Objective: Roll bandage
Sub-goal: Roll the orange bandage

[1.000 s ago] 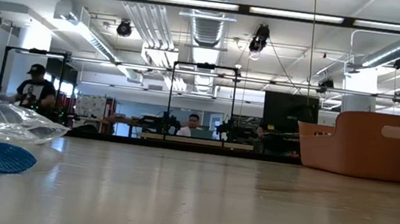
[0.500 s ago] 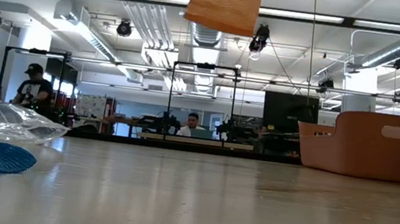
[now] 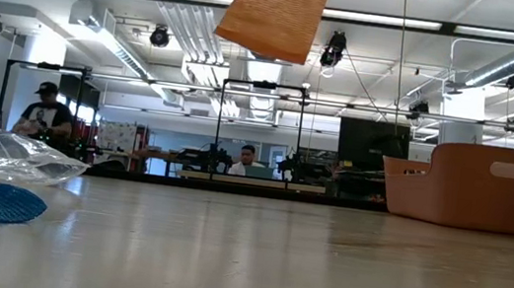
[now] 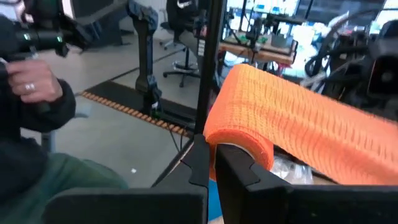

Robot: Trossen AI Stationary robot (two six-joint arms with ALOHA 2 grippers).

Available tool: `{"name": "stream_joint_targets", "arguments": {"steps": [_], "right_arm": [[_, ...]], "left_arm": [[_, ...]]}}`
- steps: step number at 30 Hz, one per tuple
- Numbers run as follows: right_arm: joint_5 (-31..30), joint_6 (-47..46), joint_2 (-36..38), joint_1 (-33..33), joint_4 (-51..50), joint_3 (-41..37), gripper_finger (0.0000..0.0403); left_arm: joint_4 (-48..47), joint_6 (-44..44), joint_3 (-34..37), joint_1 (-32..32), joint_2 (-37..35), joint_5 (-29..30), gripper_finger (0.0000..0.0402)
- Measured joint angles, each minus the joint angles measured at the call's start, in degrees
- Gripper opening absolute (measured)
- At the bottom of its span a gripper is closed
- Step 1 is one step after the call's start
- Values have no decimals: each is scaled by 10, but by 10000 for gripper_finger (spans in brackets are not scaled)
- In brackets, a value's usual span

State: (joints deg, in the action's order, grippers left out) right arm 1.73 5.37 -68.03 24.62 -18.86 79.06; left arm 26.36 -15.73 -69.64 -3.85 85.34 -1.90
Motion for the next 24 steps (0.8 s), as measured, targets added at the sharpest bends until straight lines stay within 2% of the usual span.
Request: {"name": "stream_joint_targets", "arguments": {"steps": [3, 8, 12, 17, 20, 24], "right_arm": [[-10, 0, 1, 0, 5, 1, 4], [-63, -7, 1, 0, -9, 1, 4], [-73, -9, 1, 0, -17, 1, 4], [-74, -8, 0, 0, -19, 1, 4], [-76, -2, 4, 0, -16, 1, 4], [-78, 5, 6, 0, -8, 1, 4]], "left_arm": [[-5, 0, 0, -3, 0, 0, 0], [1, -3, 0, -17, -2, 1, 0], [2, -32, 0, -32, -11, 1, 12], [-24, -30, 0, -39, -12, 3, 58], [-42, -28, 0, -40, -12, 30, 94], [-50, -26, 0, -40, -12, 35, 140]]}}
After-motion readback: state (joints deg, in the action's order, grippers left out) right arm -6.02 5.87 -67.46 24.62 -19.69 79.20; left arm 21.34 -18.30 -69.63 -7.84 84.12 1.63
